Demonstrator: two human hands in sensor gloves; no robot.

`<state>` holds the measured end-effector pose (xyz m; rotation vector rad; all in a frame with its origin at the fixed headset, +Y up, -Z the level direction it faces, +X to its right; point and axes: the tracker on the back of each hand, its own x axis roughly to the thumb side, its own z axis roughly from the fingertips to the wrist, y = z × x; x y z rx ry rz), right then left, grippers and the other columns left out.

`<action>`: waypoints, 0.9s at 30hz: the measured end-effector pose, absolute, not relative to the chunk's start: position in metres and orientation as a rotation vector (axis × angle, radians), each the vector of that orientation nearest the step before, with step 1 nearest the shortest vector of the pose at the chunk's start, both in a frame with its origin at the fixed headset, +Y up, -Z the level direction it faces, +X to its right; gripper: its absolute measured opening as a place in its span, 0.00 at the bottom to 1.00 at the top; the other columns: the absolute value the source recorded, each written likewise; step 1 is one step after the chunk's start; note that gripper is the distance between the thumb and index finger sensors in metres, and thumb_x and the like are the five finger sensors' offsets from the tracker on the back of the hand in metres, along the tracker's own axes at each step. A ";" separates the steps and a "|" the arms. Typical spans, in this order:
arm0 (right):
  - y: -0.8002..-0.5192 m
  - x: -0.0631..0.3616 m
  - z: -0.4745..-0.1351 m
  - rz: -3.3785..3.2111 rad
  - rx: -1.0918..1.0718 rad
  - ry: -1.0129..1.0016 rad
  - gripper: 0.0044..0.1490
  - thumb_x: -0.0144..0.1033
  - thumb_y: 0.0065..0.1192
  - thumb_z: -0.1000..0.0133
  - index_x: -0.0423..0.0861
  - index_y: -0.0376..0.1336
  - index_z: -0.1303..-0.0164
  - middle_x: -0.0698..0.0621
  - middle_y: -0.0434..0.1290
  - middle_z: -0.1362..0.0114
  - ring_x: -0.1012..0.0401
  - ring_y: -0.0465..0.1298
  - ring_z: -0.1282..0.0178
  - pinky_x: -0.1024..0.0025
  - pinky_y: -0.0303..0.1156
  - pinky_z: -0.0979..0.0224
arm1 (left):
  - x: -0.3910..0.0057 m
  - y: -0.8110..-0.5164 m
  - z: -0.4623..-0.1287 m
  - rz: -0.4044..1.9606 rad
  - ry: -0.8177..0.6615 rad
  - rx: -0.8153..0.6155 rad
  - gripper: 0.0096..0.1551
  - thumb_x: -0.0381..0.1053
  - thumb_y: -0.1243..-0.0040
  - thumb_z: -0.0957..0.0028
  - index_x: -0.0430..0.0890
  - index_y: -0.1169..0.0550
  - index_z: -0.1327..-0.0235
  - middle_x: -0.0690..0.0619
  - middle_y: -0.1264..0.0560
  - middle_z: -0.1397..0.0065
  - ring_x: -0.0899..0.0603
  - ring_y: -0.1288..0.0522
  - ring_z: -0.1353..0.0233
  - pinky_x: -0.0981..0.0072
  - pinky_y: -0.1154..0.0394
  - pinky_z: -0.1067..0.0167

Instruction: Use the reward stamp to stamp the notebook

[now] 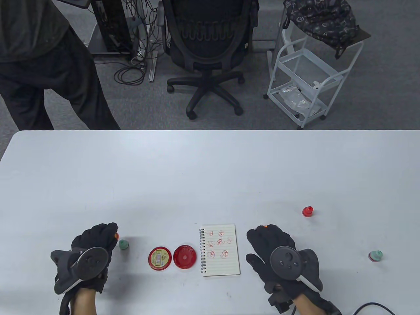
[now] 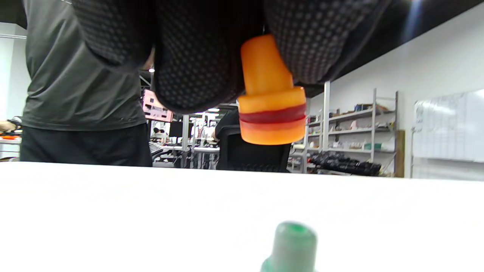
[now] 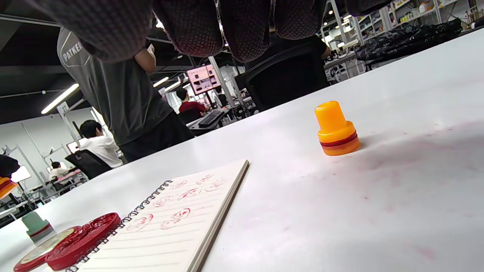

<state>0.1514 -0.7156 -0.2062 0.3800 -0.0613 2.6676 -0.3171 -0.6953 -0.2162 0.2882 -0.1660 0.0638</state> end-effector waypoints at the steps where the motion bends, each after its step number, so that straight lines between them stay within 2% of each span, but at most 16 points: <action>1: -0.716 0.151 -0.206 2.668 0.380 -0.059 0.42 0.54 0.60 0.52 0.51 0.58 0.26 0.47 0.58 0.18 0.40 0.55 0.16 0.31 0.52 0.20 | -0.317 -0.698 -0.218 0.049 -0.165 0.272 0.26 0.44 0.31 0.50 0.43 0.18 0.38 0.43 0.20 0.34 0.39 0.18 0.46 0.42 0.24 0.43; 10: -0.715 0.151 -0.206 2.667 0.374 -0.044 0.41 0.53 0.59 0.51 0.51 0.59 0.27 0.47 0.59 0.18 0.40 0.56 0.16 0.32 0.53 0.20 | -0.314 -0.726 -0.234 -0.087 -0.169 0.114 0.28 0.40 0.30 0.52 0.45 0.19 0.35 0.44 0.22 0.30 0.39 0.18 0.44 0.42 0.24 0.41; 17: -0.716 0.150 -0.207 2.678 0.380 -0.022 0.41 0.53 0.59 0.51 0.51 0.59 0.27 0.48 0.59 0.19 0.40 0.56 0.17 0.33 0.53 0.20 | -0.313 -0.737 -0.239 -0.121 -0.154 0.040 0.28 0.40 0.30 0.52 0.45 0.19 0.35 0.44 0.22 0.30 0.39 0.19 0.43 0.42 0.25 0.41; 27: -0.716 0.149 -0.207 2.682 0.380 -0.009 0.40 0.53 0.59 0.51 0.51 0.60 0.27 0.47 0.59 0.19 0.40 0.56 0.17 0.33 0.54 0.20 | -0.316 -0.737 -0.239 -0.113 -0.140 0.038 0.29 0.42 0.30 0.51 0.44 0.20 0.33 0.43 0.23 0.29 0.37 0.19 0.41 0.42 0.25 0.41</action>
